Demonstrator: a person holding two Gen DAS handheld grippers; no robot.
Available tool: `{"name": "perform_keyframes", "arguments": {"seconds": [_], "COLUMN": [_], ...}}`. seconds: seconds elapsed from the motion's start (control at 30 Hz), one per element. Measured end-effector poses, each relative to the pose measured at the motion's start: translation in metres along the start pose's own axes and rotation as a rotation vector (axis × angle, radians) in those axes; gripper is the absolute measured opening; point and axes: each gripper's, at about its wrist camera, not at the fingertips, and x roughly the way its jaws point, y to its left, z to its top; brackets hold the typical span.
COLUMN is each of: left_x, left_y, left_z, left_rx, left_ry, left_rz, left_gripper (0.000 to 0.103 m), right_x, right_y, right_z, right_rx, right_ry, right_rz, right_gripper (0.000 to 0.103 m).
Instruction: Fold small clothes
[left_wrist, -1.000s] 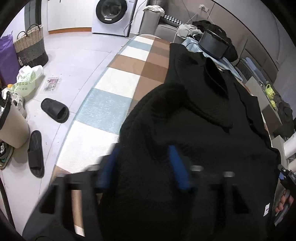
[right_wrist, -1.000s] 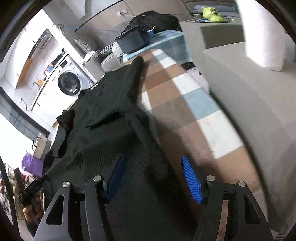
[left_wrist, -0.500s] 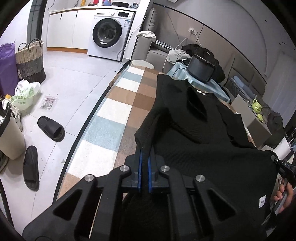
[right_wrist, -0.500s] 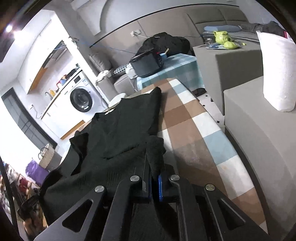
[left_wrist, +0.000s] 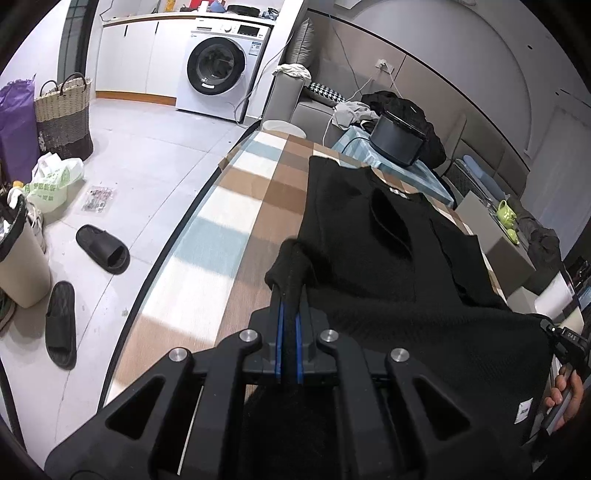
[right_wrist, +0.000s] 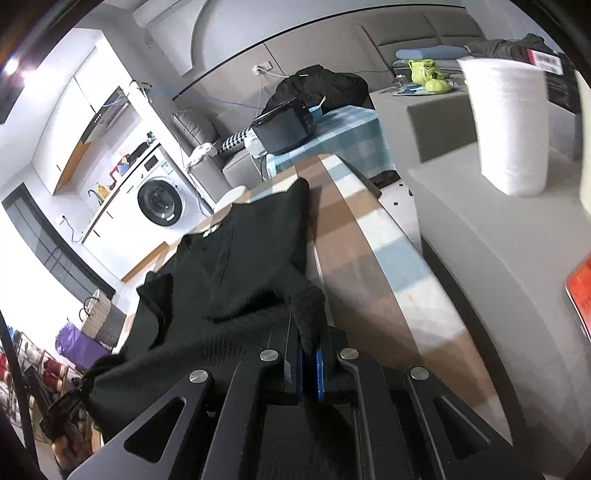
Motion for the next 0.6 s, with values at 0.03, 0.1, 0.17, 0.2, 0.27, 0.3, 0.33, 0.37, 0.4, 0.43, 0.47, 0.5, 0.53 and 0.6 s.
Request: {"name": "perform_keyframes", "arguments": {"seconds": [0.03, 0.1, 0.17, 0.2, 0.27, 0.3, 0.33, 0.37, 0.4, 0.43, 0.47, 0.5, 0.53, 0.6], "left_x": [0.006, 0.021, 0.04, 0.051, 0.059, 0.059, 0.056, 0.054, 0.049, 0.046, 0.044, 0.041, 0.04, 0.038], "left_y": [-0.001, -0.004, -0.007, -0.005, 0.0, 0.005, 0.009, 0.012, 0.016, 0.018, 0.018, 0.017, 0.014, -0.001], "left_z": [0.006, 0.018, 0.027, 0.029, 0.029, 0.029, 0.028, 0.027, 0.028, 0.031, 0.034, 0.037, 0.041, 0.05], "left_rx": [0.005, 0.02, 0.05, 0.045, 0.012, -0.006, -0.018, -0.026, -0.036, -0.043, -0.049, -0.054, -0.057, -0.056], "left_ry": [-0.005, -0.008, 0.009, 0.035, 0.08, 0.098, 0.087, 0.071, 0.046, 0.032, 0.027, 0.02, 0.014, 0.005], "left_rz": [0.003, 0.022, 0.059, 0.071, 0.093, 0.107, 0.118, 0.133, 0.148, 0.153, 0.15, 0.136, 0.114, 0.054], "left_gripper": [0.002, 0.002, 0.003, 0.004, 0.017, 0.034, 0.05, 0.057, 0.064, 0.064, 0.064, 0.064, 0.064, 0.064], "right_x": [0.004, 0.017, 0.029, 0.039, 0.052, 0.056, 0.056, 0.051, 0.045, 0.037, 0.031, 0.025, 0.023, 0.015], "right_y": [0.003, 0.009, 0.015, 0.017, 0.018, 0.017, 0.015, 0.014, 0.014, 0.013, 0.012, 0.012, 0.011, 0.01], "right_z": [0.004, 0.016, 0.025, 0.028, 0.03, 0.029, 0.028, 0.027, 0.024, 0.022, 0.021, 0.02, 0.019, 0.015], "right_rx": [0.005, 0.023, 0.022, 0.015, 0.011, 0.011, 0.013, 0.013, 0.01, 0.005, 0.002, 0.002, 0.005, 0.017], "right_ry": [-0.01, -0.028, -0.036, -0.025, 0.024, 0.048, 0.049, 0.032, 0.01, -0.022, -0.037, -0.04, -0.04, -0.048], "right_rz": [0.002, -0.008, -0.035, -0.086, -0.128, -0.136, -0.129, -0.127, -0.134, -0.141, -0.143, -0.144, -0.142, -0.136], "right_gripper": [0.004, 0.005, 0.005, 0.005, 0.014, 0.02, 0.028, 0.036, 0.05, 0.057, 0.057, 0.057, 0.057, 0.058]}}
